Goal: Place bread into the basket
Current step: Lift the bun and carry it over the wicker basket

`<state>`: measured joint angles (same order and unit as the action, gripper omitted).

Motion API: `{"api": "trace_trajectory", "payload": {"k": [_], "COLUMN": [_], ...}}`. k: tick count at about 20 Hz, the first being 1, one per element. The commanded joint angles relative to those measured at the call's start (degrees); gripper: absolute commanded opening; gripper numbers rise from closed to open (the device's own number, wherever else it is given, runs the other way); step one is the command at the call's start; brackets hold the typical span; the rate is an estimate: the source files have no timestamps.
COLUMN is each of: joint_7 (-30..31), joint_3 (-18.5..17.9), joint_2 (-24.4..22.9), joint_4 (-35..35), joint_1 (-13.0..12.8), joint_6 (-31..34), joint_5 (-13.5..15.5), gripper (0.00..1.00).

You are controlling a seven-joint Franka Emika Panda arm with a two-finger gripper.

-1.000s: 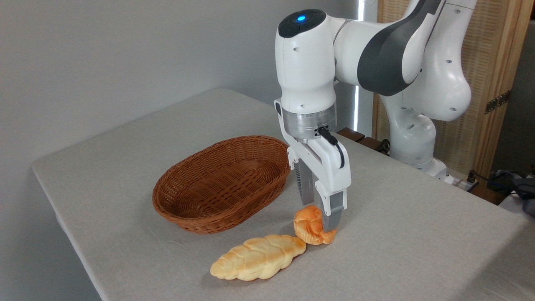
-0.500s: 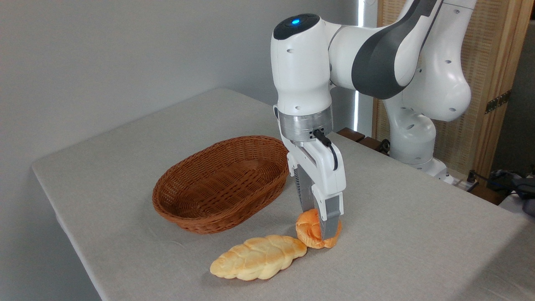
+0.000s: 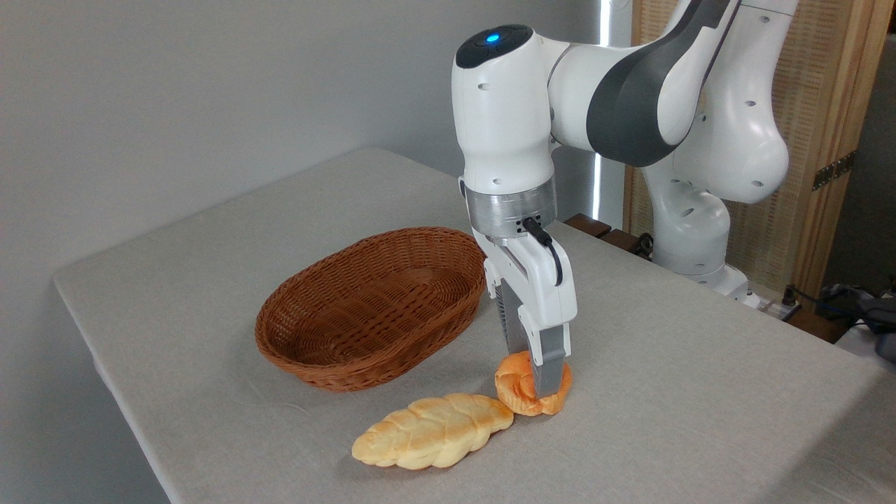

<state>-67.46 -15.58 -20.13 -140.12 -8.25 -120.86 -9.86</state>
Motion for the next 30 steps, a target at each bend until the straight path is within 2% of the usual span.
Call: {"api": "trace_trajectory", "payload": {"k": [1,9,12,17,20,24,25,30], "joint_7": [-1.0,-0.6,-0.3,3.0,9.9,26.5,30.2,40.8], "joint_3": [-0.7,-0.5,-0.2,-0.2,0.1,4.2,6.1,14.5], "joint_2": [-0.4,-0.9,-0.9,0.9,4.2,5.9,6.6,14.4], "joint_4": [-0.4,0.3,3.2,15.0,22.4,24.3,24.4,28.2], "joint_1": [-0.5,-0.6,-0.6,-0.5,-0.5,-0.5,-0.5,-0.5], "joint_6": [-0.5,0.7,3.6,13.3,17.7,17.9,17.6,16.6], "joint_5": [-0.9,0.3,5.5,12.3,14.3,21.4,22.3,22.7], "gripper": [0.47,0.28,0.28,0.29,0.33,0.36,0.36,0.37]}}
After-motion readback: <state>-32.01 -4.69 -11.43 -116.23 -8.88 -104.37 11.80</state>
